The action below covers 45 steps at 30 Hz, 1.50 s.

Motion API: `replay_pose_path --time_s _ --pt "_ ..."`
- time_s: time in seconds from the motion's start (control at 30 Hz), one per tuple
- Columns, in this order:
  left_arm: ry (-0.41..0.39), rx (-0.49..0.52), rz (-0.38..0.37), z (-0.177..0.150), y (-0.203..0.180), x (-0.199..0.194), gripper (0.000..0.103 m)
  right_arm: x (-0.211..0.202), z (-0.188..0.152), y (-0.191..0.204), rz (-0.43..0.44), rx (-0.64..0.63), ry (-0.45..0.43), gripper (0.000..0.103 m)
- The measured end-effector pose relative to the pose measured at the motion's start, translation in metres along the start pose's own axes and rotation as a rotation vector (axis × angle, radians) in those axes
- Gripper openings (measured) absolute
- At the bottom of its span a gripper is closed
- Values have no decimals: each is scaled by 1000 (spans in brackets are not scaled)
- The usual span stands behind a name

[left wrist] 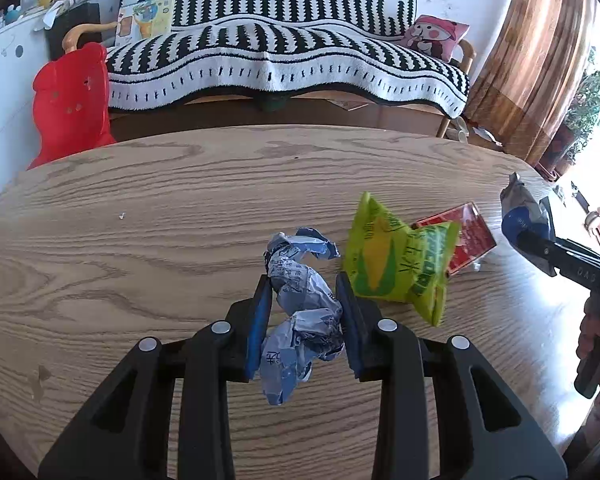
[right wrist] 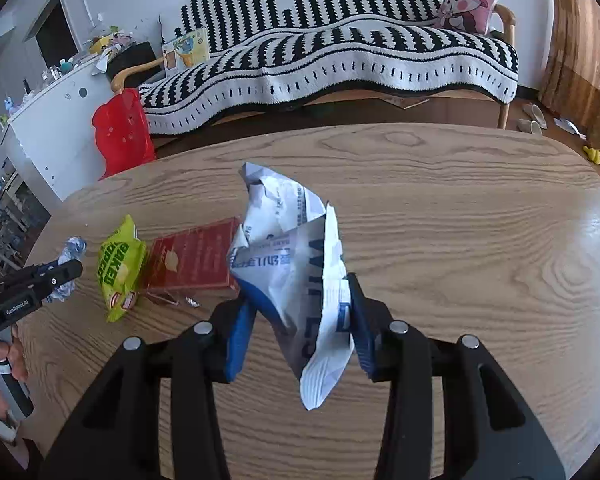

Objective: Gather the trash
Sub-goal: 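Carry both wrappers to the black bin and open both tools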

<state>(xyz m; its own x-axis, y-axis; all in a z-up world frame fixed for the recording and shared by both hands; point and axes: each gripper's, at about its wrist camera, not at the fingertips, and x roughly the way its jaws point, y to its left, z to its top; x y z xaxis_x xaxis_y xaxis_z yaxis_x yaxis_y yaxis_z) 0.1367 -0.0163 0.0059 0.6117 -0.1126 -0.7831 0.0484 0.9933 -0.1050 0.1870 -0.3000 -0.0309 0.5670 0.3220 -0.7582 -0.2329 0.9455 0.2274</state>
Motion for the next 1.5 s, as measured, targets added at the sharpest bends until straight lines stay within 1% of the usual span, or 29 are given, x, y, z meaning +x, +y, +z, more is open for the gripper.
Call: replay_pose_path --time_s 0.2,0.3,0.33,0.43,0.53,0.57,0.6,0.63,0.67,0.73,0.77,0.83,0.9,0.93,0.97,1.03,1.07,1.1,1.13,1.17,1.23,1.27,1.33,1.37,1.4,1.43,1.47,1.5 --pt "3 12 5 2 -10 -9 32 -10 -2 3 4 0 2 43" --pt "-12 28 73 4 -21 -22 32 -21 -5 6 22 24 -10 43" --pt "-16 32 76 4 -24 -25 32 -25 -8 10 31 27 -11 43" --pt "-58 34 53 5 -38 -45 32 -42 -14 22 46 16 -24 43" --pt "-91 33 4 2 -54 -66 32 -65 -21 27 40 15 -58 43" --pt "-97 29 -34 -1 -60 -75 32 -78 -28 26 41 29 -81 43" --pt "-104 24 -70 -6 -67 -83 32 -86 -34 23 42 46 -92 43" --pt "-111 26 -121 -12 -77 -93 32 -98 -44 19 51 72 -101 43" --pt "-117 32 -153 -17 -85 -100 32 -106 -52 16 58 90 -109 43" --pt "-134 55 -217 -28 -107 -117 32 -137 -72 8 71 127 -145 43" --pt "-144 79 -254 -37 -124 -129 32 -161 -84 2 85 153 -181 43" --pt "-144 110 -301 -49 -149 -141 32 -197 -100 -11 90 181 -232 43" --pt "-113 168 -376 -67 -190 -150 32 -236 -125 -28 42 180 -265 44" --pt "-99 192 -400 -74 -205 -152 32 -252 -138 -38 13 178 -267 43" --pt "-80 230 -434 -83 -230 -155 32 -269 -153 -52 -15 185 -265 44" --pt "-47 289 -490 -99 -273 -160 32 -300 -181 -80 -59 219 -269 44" --pt "-20 320 -530 -109 -299 -161 32 -312 -193 -91 -78 235 -274 44" --pt "5 344 -561 -118 -319 -162 32 -330 -209 -107 -107 262 -283 44" --pt "41 382 -595 -131 -348 -161 32 -345 -226 -123 -131 292 -290 44" --pt "66 407 -609 -141 -366 -159 32 -355 -238 -135 -144 315 -293 44" --pt "133 478 -637 -165 -407 -154 32 -373 -273 -162 -182 373 -290 44" --pt "174 524 -643 -184 -432 -149 32 -379 -294 -177 -203 407 -280 44" --pt "248 594 -634 -218 -469 -134 32 -378 -328 -197 -220 465 -254 44" --pt "293 603 -638 -232 -480 -125 32 -371 -353 -210 -217 515 -224 44" --pt "352 602 -646 -249 -490 -112 32 -364 -370 -217 -213 549 -202 44" --pt "388 605 -645 -262 -494 -103 32 -353 -390 -226 -204 589 -169 44" --pt "440 617 -634 -282 -499 -85 32 -335 -417 -232 -189 640 -118 44" --pt "483 633 -611 -297 -499 -70 32 -323 -435 -236 -177 673 -85 44"
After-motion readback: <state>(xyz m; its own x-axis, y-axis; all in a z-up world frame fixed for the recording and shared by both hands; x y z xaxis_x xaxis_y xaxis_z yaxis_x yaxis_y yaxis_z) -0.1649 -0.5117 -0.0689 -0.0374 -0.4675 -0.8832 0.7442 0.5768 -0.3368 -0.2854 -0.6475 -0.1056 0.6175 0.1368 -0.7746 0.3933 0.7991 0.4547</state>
